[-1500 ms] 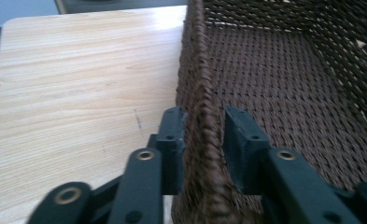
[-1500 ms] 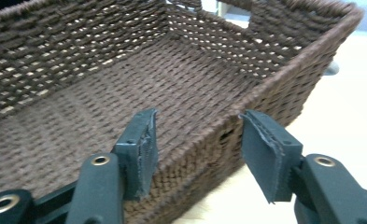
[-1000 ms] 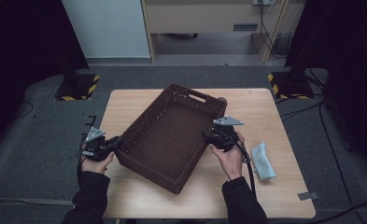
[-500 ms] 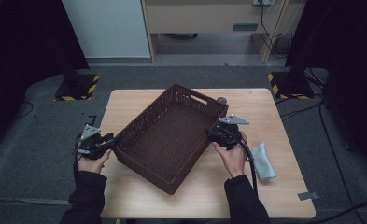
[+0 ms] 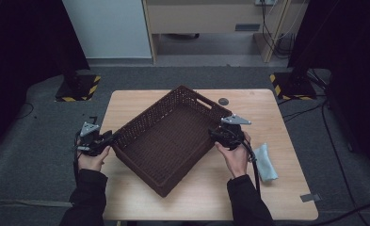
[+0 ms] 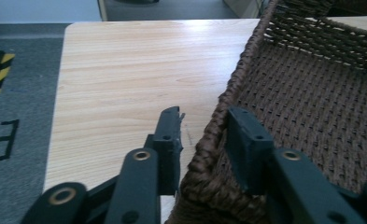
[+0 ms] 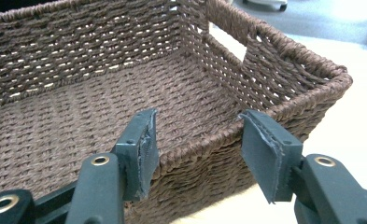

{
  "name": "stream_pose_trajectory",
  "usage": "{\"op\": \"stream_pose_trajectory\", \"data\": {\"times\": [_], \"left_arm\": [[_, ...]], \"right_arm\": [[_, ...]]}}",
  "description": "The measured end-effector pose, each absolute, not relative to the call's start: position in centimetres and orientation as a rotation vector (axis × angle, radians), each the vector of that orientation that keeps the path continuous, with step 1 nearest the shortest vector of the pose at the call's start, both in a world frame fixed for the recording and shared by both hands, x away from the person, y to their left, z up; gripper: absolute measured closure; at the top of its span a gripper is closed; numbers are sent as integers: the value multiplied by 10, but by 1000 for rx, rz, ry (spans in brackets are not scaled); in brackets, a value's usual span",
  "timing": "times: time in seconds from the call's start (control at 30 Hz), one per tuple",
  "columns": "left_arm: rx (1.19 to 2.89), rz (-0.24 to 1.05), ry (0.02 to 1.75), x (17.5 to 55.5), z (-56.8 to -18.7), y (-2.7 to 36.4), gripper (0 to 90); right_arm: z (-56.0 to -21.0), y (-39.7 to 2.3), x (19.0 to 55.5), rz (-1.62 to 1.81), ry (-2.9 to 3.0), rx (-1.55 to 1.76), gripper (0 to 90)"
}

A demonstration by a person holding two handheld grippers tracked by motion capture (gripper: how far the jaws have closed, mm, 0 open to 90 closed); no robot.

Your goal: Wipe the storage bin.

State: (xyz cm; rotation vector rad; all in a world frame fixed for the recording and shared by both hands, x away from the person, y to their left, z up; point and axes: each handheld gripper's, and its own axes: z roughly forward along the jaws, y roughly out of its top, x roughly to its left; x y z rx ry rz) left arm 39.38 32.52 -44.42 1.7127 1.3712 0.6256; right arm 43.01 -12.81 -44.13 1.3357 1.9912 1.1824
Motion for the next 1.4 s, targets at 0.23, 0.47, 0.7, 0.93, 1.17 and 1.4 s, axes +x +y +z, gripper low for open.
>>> {"op": "stream_pose_trajectory", "data": {"times": [0.23,0.47,0.7,0.93,1.17,1.4], "left_arm": [[1691,653,1352,377,-434,329,533],[1693,621,1363,373,-438,327,557],[1689,602,1385,382,-440,328,650],[1686,631,1388,390,-443,327,651],[1676,644,1381,374,-436,326,561],[1691,676,1388,376,-440,322,546]], "right_arm": [[-440,-129,426,1198,1991,1360,483],[-439,-127,420,1201,1995,1321,482],[-434,-142,427,1195,1933,1335,428],[-440,-150,430,1213,1924,1350,422],[-442,-152,427,1247,1922,1357,432],[-441,-147,431,1200,1909,1350,413]]}}
